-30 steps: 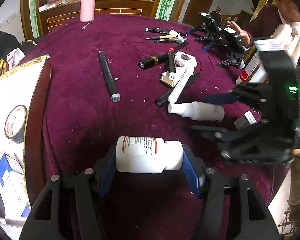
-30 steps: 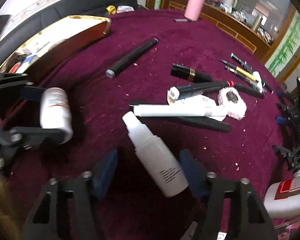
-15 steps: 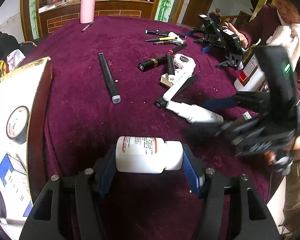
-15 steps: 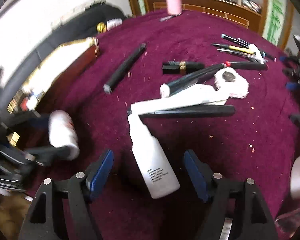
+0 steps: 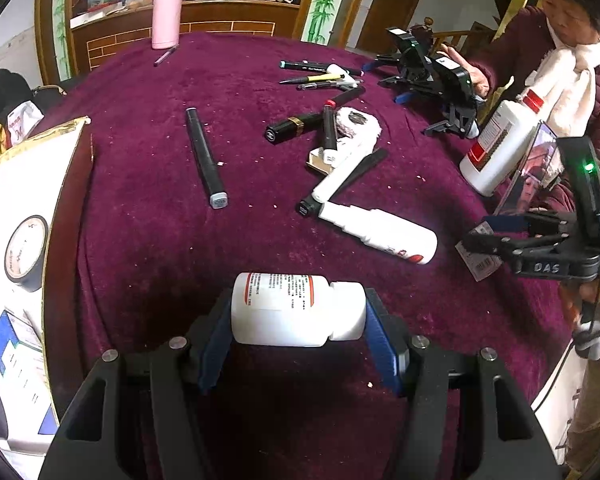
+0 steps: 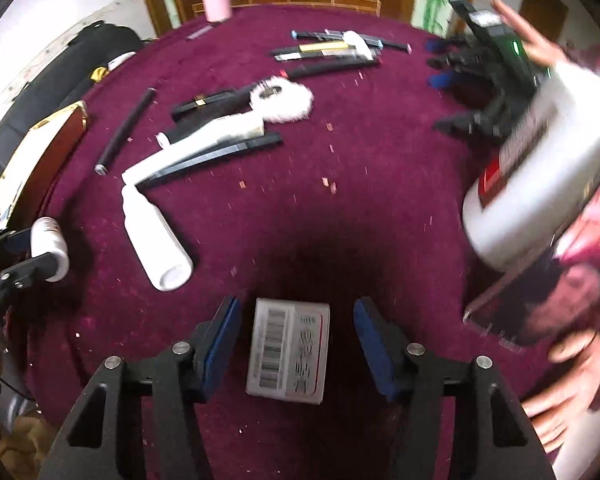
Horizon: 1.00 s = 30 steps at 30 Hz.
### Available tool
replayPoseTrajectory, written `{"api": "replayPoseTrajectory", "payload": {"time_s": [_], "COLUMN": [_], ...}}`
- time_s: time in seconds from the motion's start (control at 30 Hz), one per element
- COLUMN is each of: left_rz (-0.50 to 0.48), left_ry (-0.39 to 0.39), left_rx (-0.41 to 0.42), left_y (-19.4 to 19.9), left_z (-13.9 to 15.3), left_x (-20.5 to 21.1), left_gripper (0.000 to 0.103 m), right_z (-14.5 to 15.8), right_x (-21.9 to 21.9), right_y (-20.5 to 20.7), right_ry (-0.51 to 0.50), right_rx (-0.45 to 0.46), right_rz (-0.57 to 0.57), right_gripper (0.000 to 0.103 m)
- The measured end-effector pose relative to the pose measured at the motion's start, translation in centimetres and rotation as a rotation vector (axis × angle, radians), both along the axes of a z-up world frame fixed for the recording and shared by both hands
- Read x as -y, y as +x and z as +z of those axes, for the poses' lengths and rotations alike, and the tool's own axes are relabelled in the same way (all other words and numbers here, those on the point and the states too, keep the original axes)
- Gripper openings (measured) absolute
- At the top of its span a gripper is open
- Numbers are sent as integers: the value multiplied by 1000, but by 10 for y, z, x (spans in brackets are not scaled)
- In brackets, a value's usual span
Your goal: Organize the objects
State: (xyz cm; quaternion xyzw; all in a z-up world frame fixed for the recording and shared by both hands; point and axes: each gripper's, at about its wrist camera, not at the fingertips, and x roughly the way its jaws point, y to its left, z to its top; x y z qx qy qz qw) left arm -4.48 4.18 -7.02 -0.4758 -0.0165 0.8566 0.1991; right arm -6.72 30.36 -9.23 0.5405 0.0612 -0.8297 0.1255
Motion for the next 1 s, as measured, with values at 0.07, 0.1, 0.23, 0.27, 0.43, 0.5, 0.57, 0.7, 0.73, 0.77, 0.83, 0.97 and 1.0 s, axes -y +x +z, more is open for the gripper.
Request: {"api": "replayPoseTrajectory", "payload": {"time_s": [0.07,0.1,0.23,0.27,0.43,0.5,0.57,0.7,0.73,0.77,0.83,0.97,1.0], "left_rz": [-2,-2,9,12,14,13,13,16,19,22,29,46,50], "left_ry": [-4,-5,-4,-4,-7,-10,-10,-7,-6,-3,2,7,7], "left_rx": [0,-2,-7,-7,-6,-6,-7,-18,-22,-27,-35,-49,-51], "left_y": [1,1,1,1,1,2,2,4,4,4,5,6,7], "left_z": [1,2,4,5,6,5,6,9,11,13,17,23,24], "left_x": [0,0,3,3,2,1,1,3,4,6,9,18,19], "left_gripper": [61,61,61,61,61,61,61,61,61,61,61,61,61], "right_z": [-8,-10,1,5,13,12,12,17,18,20,23,26,25], "right_x": [1,4,16,21,44,50,52,54,55,56,60,70,71], "right_y": [0,2,7,8,10,10,10,12,12,12,11,11,10], "right_ry": [-6,-9,-55,-69,-91,-96,-104,-115,-118,-121,-127,-137,-140], "right_rx": [4,0,-74,-89,-118,-120,-122,-133,-137,-142,-151,-158,-160], "right_rz": [-4,-5,12,29,83,90,91,88,88,89,95,116,120], "right_gripper": [37,36,36,36,36,36,36,36,36,36,36,36,36]}}
